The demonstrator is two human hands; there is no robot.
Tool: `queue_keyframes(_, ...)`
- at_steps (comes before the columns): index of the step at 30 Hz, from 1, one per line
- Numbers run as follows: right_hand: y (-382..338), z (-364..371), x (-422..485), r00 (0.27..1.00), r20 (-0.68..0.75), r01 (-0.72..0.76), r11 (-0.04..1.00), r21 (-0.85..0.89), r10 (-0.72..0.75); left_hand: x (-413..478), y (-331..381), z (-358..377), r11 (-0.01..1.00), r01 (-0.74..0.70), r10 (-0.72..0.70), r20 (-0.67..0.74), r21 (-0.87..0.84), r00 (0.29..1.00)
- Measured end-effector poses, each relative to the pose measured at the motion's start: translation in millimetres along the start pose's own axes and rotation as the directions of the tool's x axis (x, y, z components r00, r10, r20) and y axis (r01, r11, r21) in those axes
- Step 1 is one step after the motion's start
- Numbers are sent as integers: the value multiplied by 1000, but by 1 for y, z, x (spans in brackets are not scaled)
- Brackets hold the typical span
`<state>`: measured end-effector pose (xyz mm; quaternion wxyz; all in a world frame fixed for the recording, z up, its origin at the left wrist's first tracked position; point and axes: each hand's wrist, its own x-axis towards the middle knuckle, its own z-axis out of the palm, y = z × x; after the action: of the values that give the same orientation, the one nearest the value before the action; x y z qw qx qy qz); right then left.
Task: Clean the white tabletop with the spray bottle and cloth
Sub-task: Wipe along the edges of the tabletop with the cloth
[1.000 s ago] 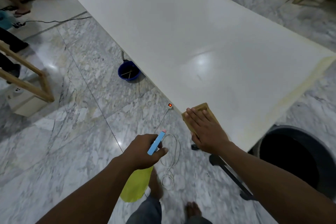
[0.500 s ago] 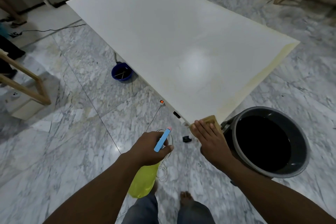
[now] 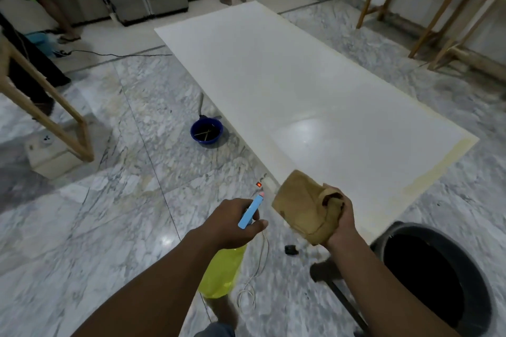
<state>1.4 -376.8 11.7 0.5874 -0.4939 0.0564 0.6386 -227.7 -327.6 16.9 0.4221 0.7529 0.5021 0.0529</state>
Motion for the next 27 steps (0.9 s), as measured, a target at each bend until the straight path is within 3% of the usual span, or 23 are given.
queue_keyframes(4,11,99,35,985,166,-53,998,-32,57,23,-19,-66,1000,10,-10,24,14,1000)
queue_keyframes(11,36,258,104,962,246,-74,982,-171,116,67,-74,-195,993,-10,6,35,117,999)
queue_keyframes(18,35,355,159,945,287,-124,984,-131,158,114,-124,-288,988,72,-76,22,137,997)
queue_keyframes(23,35,403,226,964,212,-135,983,-122,159,173,-167,-345,994,78,-81,47,71,996)
queue_keyframes(27,36,441,298,967,131,-181,951,-250,218,232,-206,-395,994,104,-105,-16,-28,994)
